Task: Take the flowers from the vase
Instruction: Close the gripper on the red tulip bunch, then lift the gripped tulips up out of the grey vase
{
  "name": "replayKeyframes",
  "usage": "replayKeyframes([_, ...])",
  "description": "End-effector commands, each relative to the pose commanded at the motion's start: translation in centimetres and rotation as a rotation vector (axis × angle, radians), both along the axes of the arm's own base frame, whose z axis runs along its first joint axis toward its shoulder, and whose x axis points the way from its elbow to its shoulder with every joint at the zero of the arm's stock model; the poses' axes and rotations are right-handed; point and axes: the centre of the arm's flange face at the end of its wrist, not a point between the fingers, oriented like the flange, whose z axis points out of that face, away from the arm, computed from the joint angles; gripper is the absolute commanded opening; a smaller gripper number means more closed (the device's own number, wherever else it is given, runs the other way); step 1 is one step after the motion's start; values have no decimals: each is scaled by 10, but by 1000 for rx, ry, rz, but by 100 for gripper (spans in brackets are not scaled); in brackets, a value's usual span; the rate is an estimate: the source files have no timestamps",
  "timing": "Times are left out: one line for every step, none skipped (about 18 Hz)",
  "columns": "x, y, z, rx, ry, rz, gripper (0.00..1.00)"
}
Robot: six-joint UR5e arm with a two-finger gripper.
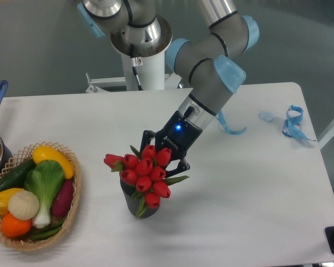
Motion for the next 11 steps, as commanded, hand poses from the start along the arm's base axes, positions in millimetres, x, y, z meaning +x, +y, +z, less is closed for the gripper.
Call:
replayKeyframes([0, -1, 4, 7, 0, 2, 29])
replayKeyframes([2, -3, 14, 22, -4, 9, 29])
replayKeyframes([4, -4, 23, 31, -24, 25, 29])
replayKeyframes([6, -6, 33, 44, -44, 39, 29])
replayKeyframes([6, -10, 42, 63, -53, 48, 29])
replayKeyframes([5, -12, 48, 80, -60, 52, 29])
replayKeyframes([6, -13, 52, 90, -63, 53, 29])
replayKeyframes([5, -13, 54, 94, -62, 54, 29])
replayKeyframes([5, -13, 58, 97, -56, 55, 29])
replayKeyframes([5, -15, 63, 101, -49, 58, 29])
replayKeyframes([3, -20, 69, 103, -48, 72, 29])
